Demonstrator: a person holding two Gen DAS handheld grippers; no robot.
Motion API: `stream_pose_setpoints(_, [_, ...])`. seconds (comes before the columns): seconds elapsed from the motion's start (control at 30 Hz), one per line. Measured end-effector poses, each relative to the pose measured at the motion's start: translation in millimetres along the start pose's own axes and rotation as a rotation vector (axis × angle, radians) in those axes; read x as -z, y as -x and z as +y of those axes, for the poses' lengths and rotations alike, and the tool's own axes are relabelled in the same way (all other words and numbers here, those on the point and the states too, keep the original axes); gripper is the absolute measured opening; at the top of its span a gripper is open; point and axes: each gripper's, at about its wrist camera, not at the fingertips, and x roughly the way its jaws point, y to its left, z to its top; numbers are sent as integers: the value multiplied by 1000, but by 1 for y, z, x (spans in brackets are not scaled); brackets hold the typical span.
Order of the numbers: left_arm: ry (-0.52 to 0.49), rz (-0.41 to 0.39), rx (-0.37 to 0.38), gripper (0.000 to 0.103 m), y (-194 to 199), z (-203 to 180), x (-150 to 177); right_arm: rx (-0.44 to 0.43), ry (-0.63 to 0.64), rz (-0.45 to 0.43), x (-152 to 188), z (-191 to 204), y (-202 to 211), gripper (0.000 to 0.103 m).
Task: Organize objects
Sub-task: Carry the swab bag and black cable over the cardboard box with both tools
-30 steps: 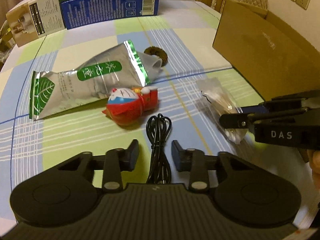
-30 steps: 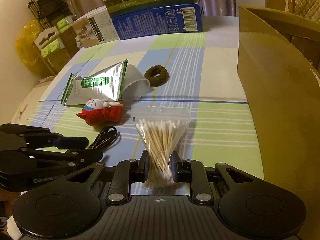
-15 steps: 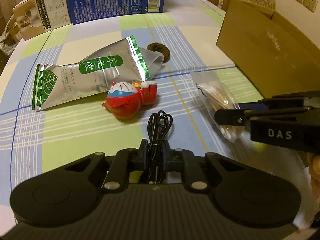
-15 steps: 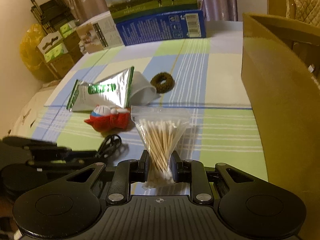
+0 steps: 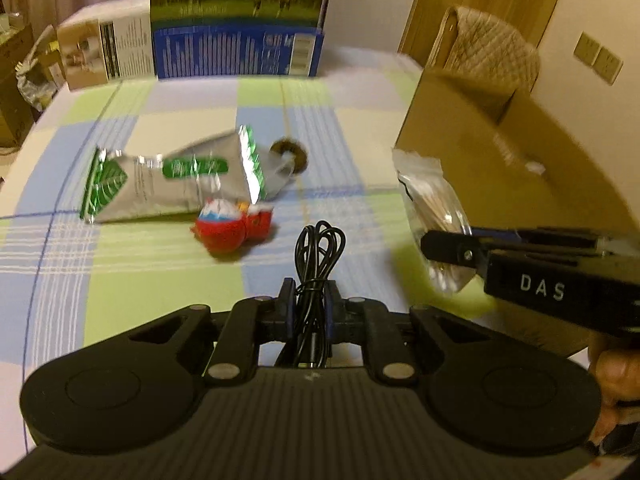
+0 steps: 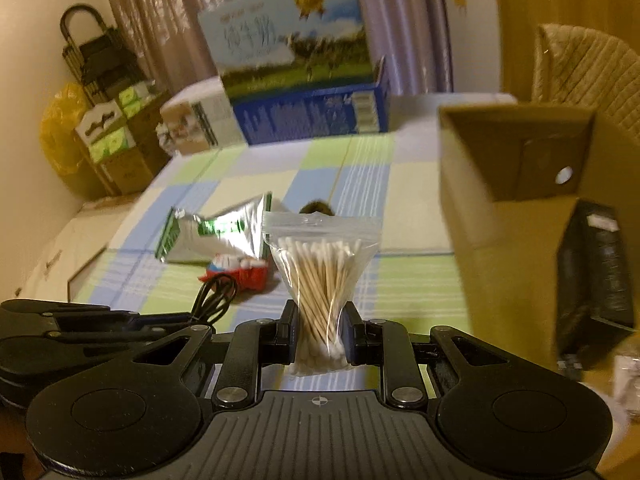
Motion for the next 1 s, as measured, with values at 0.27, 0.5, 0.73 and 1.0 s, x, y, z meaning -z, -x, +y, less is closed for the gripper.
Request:
stream_pose_setpoints(0.27, [-32,-76,47,11,41,-48,-19,59,14,-62,-7,-15,66,19])
stream_pose_setpoints(0.5, [-56,-101,76,11,64,-78,-17,106,-1,-88,-1,-31,109,19])
stream_pose_setpoints(0.73, [-80,-107,118,11,80,-108,-12,147,-12,-96,7,-43,141,19])
stream_pose_setpoints(1.0, [-80,-87,159,11,85,-131,-1,187,-34,-111,18,-62,172,19])
